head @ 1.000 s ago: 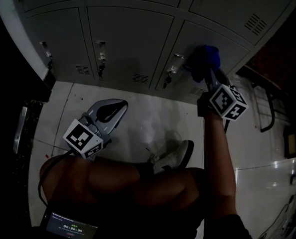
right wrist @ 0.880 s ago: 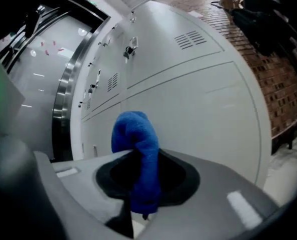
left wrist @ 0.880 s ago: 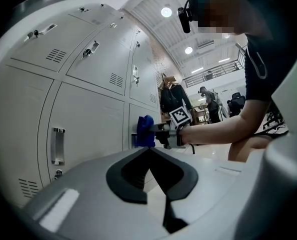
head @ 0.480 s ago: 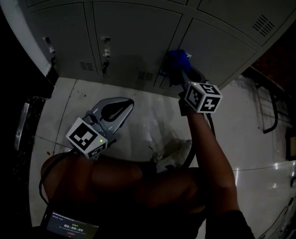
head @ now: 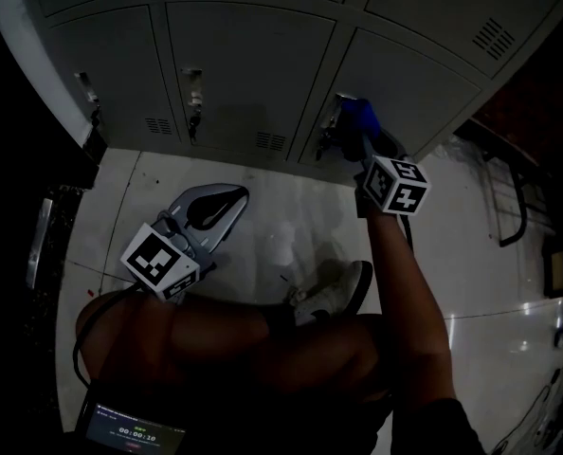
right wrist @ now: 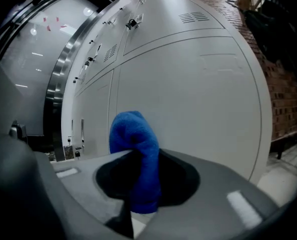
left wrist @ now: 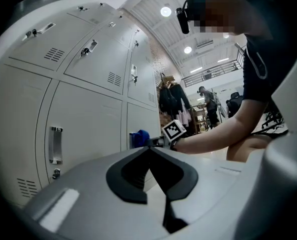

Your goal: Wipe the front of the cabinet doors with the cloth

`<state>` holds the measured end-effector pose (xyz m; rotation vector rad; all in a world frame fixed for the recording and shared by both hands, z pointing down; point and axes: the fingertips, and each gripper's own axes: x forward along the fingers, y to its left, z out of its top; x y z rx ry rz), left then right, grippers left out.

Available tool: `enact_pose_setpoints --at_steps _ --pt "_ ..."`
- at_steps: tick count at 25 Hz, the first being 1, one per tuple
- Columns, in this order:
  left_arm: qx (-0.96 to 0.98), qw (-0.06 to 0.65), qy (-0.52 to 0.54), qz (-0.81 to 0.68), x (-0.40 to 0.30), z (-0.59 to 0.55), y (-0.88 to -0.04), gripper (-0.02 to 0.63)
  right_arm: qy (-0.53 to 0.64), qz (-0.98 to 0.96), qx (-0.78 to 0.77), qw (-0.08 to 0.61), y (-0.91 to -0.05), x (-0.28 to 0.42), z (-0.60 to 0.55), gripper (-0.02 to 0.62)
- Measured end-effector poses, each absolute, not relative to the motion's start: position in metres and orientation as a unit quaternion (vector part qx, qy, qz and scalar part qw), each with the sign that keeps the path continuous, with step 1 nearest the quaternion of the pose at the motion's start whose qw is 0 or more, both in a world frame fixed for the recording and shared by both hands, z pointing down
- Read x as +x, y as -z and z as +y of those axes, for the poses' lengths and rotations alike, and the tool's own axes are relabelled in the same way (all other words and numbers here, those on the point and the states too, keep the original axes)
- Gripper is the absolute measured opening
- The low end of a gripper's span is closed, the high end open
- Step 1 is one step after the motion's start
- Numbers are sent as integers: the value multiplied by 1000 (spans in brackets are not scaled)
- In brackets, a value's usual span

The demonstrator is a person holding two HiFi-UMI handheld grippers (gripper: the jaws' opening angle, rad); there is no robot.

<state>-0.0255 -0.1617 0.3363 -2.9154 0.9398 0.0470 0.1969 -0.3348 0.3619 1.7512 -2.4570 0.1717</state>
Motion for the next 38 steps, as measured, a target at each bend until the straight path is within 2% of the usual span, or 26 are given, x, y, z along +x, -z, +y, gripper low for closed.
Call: enact_pose_setpoints --at_steps 10,18,31,38 --pt "-951 39 -5 307 -25 -161 -340 6 -3 -759 646 78 -365 245 -328 81" --pt "-951 40 -4 306 -25 -160 -339 6 -20 -724 686 66 -373 286 -323 81" --pt "-952 44 -1 303 -22 -158 -340 6 -72 -661 747 11 -376 365 -311 81" --pt "-952 44 -1 302 -22 -158 -341 6 -102 -638 763 -16 -383 385 -306 81"
